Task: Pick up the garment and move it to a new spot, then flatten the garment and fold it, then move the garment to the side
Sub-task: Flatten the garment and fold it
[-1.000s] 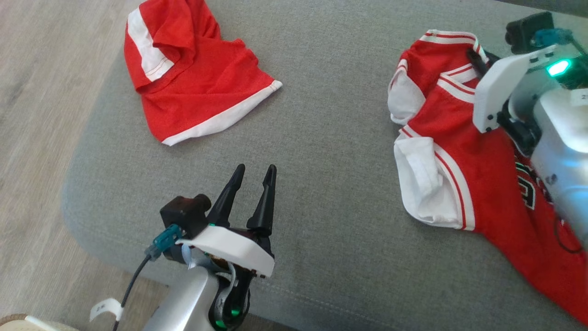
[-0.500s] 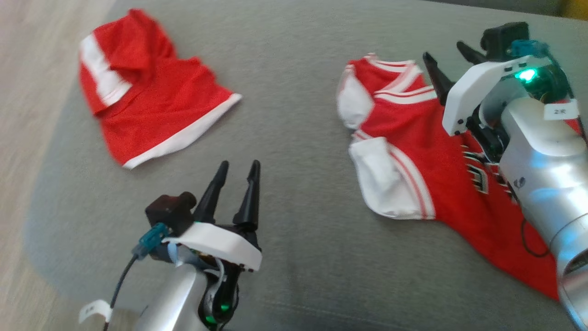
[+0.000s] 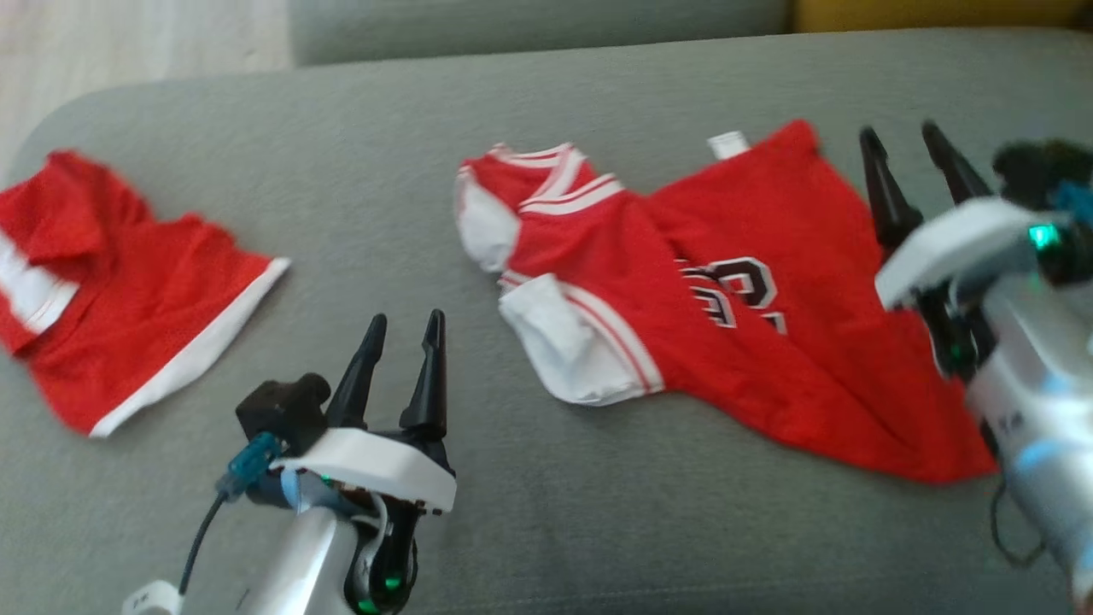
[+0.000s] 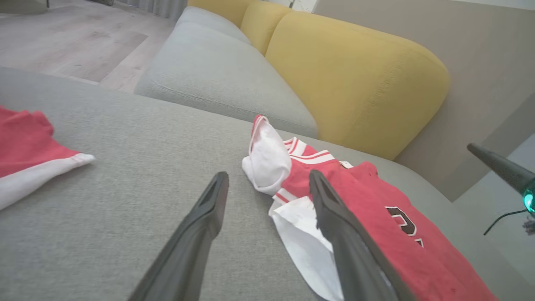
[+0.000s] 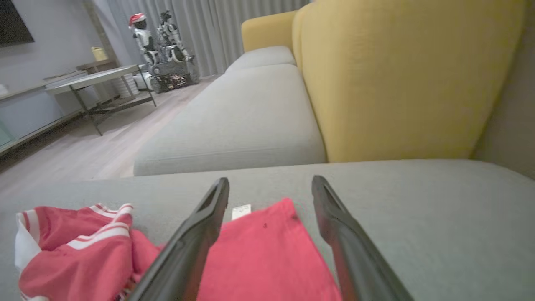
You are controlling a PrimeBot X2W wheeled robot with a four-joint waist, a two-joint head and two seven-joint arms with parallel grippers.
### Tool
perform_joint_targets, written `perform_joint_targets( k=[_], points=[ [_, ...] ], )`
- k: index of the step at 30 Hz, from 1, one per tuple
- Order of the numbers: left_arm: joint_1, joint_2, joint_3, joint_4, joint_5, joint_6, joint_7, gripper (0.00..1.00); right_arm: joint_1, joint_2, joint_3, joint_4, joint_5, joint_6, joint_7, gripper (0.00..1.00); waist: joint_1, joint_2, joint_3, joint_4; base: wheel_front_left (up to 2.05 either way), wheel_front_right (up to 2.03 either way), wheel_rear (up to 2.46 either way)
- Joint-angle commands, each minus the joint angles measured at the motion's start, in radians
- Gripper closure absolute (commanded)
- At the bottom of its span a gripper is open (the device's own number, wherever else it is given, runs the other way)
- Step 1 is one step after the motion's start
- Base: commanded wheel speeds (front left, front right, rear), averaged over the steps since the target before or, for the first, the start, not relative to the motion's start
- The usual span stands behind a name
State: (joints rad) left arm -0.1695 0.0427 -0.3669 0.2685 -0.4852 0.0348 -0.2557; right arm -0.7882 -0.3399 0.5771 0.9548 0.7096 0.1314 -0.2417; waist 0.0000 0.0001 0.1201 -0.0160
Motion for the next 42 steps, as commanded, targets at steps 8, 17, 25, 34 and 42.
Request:
perform_joint_targets(
  k=[8,17,25,34,42],
  points=[
    [-0.010,0.008,0.069,-0.028,0.031,-0.005,-0.006,0.00,0.324,0.029,-0.291,-0.286,-0.146,-0.001,-0.020,0.00,0.0000,-0.0001,-0.023,-0.126,0.00,0.00,0.00],
    [-0.057,0.008,0.081,0.014,0.073,-0.034,-0.006,0.00,0.566,0.194,-0.505,-0.605,-0.391,-0.001,0.034,0.00,0.0000,-0.0001,0.015,-0.192,0.00,0.00,0.00],
    [-0.181,0.008,0.001,0.244,0.144,-0.051,0.000,0.00,0.651,0.260,-0.561,-0.752,-0.462,-0.001,0.116,0.00,0.0000,-0.0001,0.050,-0.210,0.00,0.00,0.00],
    [-0.296,0.011,-0.005,0.460,0.190,0.030,0.004,0.00,0.670,0.281,-0.561,-0.792,-0.472,-0.001,0.141,0.00,0.0000,-0.0001,0.056,-0.231,0.00,0.00,0.00],
    [-0.320,0.011,0.003,0.535,0.189,0.049,-0.002,0.00,0.683,0.286,-0.564,-0.795,-0.470,-0.001,0.144,0.00,0.0000,-0.0001,0.054,-0.234,0.00,0.00,0.00]
  ],
)
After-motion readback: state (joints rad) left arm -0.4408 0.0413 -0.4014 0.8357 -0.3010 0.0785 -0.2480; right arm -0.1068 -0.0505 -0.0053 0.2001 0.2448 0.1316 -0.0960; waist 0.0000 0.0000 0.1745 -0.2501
